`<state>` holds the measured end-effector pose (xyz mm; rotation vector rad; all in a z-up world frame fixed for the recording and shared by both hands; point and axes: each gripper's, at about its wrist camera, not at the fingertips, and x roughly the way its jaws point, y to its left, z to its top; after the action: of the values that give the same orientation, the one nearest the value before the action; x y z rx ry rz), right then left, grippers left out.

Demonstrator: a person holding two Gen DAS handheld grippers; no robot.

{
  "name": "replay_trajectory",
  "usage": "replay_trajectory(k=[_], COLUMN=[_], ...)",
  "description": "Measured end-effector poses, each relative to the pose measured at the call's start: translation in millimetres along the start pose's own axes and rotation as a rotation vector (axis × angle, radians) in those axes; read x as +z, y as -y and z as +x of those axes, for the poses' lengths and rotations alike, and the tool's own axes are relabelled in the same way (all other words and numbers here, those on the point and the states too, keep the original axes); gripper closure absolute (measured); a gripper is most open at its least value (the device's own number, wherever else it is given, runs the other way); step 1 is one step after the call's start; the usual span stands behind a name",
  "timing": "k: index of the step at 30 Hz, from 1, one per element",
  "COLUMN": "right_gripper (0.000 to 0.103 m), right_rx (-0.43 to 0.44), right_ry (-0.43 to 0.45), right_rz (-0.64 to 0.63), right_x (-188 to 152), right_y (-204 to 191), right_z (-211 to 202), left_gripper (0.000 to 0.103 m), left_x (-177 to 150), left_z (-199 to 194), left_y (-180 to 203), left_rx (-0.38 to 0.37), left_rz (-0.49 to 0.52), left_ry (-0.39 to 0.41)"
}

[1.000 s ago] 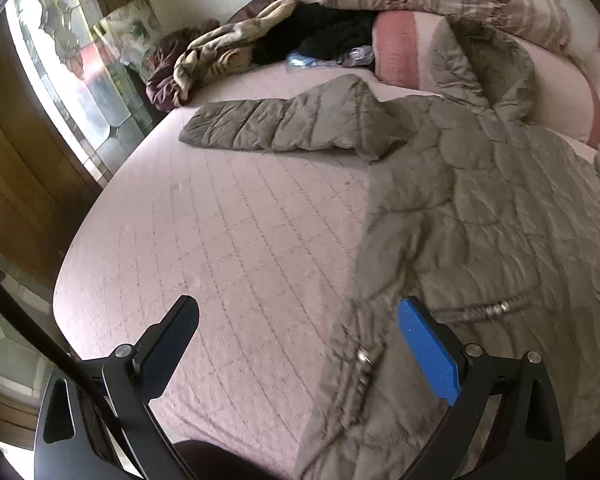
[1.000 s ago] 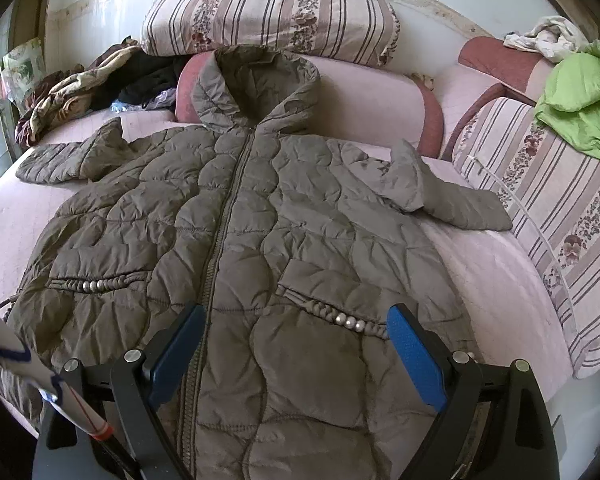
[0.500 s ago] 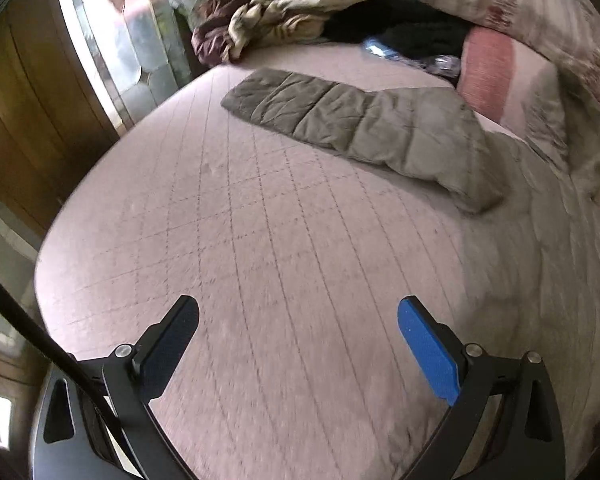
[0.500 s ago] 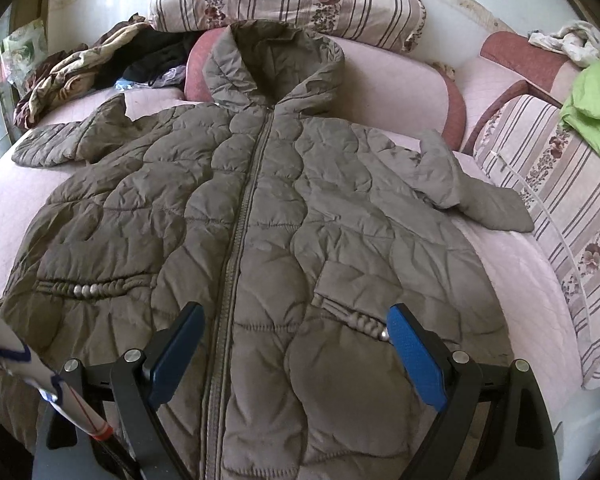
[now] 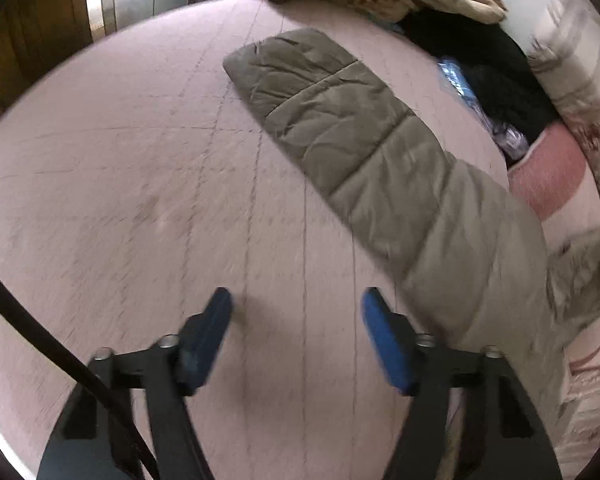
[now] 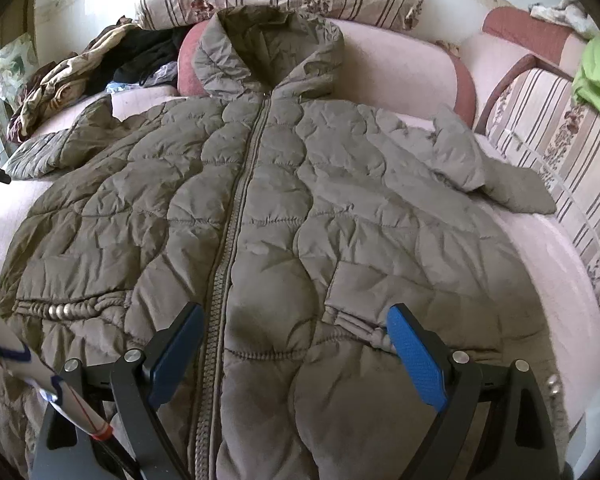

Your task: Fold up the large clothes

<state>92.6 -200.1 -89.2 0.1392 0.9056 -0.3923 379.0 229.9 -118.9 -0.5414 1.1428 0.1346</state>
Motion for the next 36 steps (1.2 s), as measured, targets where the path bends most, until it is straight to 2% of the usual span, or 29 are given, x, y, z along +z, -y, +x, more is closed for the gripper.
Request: replay_trajectory(k=[3,6,11,12,14,16,17,19,21,25,30,33,36], right_gripper=[0.008,0.008,0.007,0.007,0.006,0.006,0.006,0.006,0.005,0.005,0.005,0.006,0.011], right_rx=[-0.004,-0.011,-0.013,-0.017,-0.026,-0.036,-0.037,-0.032,-0.026,-0.018,-0.004,0.015,0.037], right_ry=[-0.004,0.005,0.008,0.009,0.011,0.012,0.012,0.010,0.009,0.010,0.017,0.024,0.035], right_rz=[-0.001,-0.011,-0.016,-0.020,-0.027,-0.035,-0.036,-0.034,-0.031,-0.027,-0.019,-0.004,0.032], right_x=[-4,-6,-8,-8,-9,-10,-10,-10,-10,-10,-10,-11,-10], right_y=[0,-1,-2,-2,-4,-6,-6,-5,-5,-4,-2,1,9], right_z=[9,11,16,17,18,20,20,22,22,23,24,21,9], left_gripper=[0.041,0.041,0.026,0.020,0.018,0.019,0.026,0.074,0.088,0.093,0.096,0.096,0.096], left_x=[20,43,76,81,87,94,95,95,91,76,37,-10,-66], left_z=[10,22,43,47,51,54,54,51,47,16,-45,-77,-94], left_y=[-1,1,3,4,5,14,22,39,50,77,144,197,237], left_rx=[-0.056,-0.148,-0.264,-0.281,-0.273,-0.228,-0.168,-0.008,0.023,-0.031,-0.180,-0.273,-0.346], left_rz=[-0.048,-0.106,-0.202,-0.222,-0.255,-0.254,-0.227,-0.141,-0.084,-0.031,0.132,0.264,0.378], left_ry=[0.012,-0.003,-0.013,-0.013,-0.008,-0.001,0.004,0.013,0.004,0.019,0.032,0.016,-0.012])
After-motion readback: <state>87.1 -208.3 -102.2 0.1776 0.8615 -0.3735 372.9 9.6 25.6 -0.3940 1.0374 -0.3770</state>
